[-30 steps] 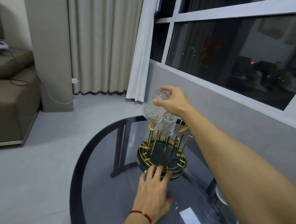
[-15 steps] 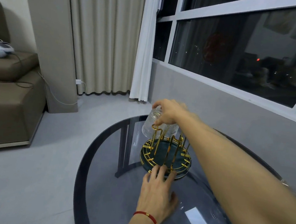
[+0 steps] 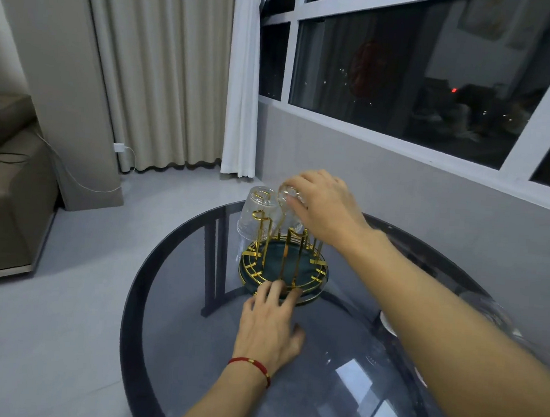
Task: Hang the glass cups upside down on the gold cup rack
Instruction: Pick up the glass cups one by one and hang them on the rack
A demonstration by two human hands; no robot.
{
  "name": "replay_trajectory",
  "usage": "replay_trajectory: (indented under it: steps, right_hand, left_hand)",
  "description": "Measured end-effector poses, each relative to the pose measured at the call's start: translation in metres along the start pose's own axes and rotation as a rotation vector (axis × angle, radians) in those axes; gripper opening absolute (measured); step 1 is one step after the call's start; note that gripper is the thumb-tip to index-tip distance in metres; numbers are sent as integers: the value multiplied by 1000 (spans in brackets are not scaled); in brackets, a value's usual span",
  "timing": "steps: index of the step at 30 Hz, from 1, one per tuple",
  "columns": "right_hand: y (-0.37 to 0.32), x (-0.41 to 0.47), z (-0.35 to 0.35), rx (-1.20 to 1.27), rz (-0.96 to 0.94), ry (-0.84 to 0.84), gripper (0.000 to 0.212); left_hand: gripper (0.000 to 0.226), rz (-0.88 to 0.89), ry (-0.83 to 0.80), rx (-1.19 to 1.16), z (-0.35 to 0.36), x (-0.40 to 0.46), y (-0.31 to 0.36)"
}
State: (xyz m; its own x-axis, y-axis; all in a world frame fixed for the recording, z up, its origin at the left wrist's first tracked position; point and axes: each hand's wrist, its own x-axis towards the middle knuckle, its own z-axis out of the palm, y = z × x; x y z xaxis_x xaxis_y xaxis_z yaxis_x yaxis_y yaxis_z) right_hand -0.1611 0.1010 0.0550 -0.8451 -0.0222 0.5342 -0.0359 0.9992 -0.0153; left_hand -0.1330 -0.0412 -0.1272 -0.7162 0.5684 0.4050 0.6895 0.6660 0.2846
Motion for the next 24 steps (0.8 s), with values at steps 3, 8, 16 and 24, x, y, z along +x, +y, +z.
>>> replay_trajectory:
  steps: [3, 8, 16, 24]
  right_hand:
    - [2, -78, -13, 108, 88, 146, 24]
    - [-8, -216, -32, 103, 205, 161, 21]
    - [25, -285, -65, 363, 696, 218, 26]
    - [51, -312, -82, 457, 1014, 380, 23]
  left_hand:
    - [60, -1, -27, 29, -2, -1, 1]
    - [60, -38, -80, 62, -2, -2, 5]
    - [59, -6, -101, -283, -8, -27, 107]
    - [94, -15, -231, -763, 2, -23, 205]
